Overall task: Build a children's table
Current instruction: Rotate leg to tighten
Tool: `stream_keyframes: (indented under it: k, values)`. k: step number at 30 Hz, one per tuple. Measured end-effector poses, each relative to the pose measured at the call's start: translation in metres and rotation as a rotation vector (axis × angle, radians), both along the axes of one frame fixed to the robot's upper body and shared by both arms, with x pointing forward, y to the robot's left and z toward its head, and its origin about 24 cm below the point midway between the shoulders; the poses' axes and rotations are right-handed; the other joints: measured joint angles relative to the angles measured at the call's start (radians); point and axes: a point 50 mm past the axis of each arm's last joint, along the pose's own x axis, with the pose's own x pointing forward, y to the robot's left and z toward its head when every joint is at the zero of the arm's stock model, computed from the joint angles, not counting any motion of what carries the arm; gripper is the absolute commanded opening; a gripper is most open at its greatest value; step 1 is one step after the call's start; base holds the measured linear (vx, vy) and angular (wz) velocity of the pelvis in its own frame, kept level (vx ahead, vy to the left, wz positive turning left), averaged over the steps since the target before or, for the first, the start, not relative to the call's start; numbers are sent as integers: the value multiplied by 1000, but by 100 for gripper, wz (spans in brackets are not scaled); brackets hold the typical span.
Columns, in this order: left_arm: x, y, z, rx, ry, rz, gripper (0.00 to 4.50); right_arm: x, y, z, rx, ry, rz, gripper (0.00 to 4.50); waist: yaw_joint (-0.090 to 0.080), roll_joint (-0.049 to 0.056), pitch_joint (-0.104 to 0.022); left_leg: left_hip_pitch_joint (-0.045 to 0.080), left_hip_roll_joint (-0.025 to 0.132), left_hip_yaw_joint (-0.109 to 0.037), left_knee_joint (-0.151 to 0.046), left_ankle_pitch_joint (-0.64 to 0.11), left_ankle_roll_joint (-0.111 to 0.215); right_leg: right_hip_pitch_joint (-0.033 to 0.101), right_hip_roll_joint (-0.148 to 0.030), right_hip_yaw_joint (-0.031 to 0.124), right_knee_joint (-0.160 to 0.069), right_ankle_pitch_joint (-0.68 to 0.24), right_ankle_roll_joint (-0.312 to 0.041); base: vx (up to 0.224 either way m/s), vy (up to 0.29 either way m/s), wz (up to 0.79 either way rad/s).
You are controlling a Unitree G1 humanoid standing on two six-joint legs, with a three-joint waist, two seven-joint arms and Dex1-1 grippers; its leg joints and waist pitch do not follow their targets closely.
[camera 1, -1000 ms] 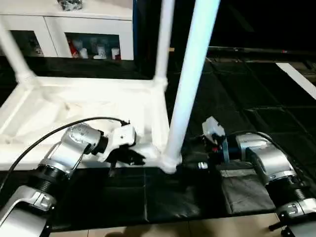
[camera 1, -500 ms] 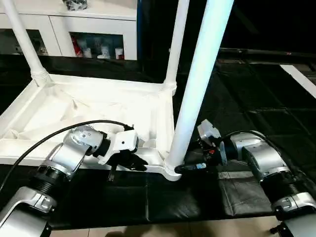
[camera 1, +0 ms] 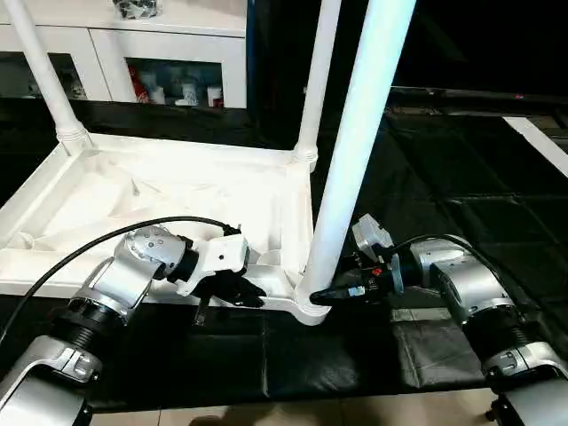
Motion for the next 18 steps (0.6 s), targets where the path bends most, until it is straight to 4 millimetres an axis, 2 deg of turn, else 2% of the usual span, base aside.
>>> stream_keyframes:
  k: [3,5,7,13,18]
  values:
    - [3,-3,-2,-24,18,67,0,-3,-1,-3,14,8,-59,204,3,1,0,1,0,0,0,0,0,2,0,1,0,0,0,0,0,0]
    - [8,-6,-3,-47,28,156,0,-1,-1,-5,26,-2,-161,202,-1,1,0,1,0,1,1,0,0,3,0,2,1,1,-1,0,0,0]
    - [13,-6,-4,-55,34,246,0,4,4,-7,37,-6,-276,200,-10,0,0,0,0,0,1,0,-1,3,0,2,1,1,2,0,0,0]
    - [26,-20,-6,-96,39,507,0,24,24,-9,62,-14,-669,198,-61,0,0,1,0,-3,0,2,-4,-1,1,0,1,3,3,0,0,0]
    - [34,-35,-6,-117,11,670,0,40,43,-4,36,-34,-885,198,-68,1,-1,0,0,-2,-2,2,-4,-3,2,1,0,3,2,0,0,0]
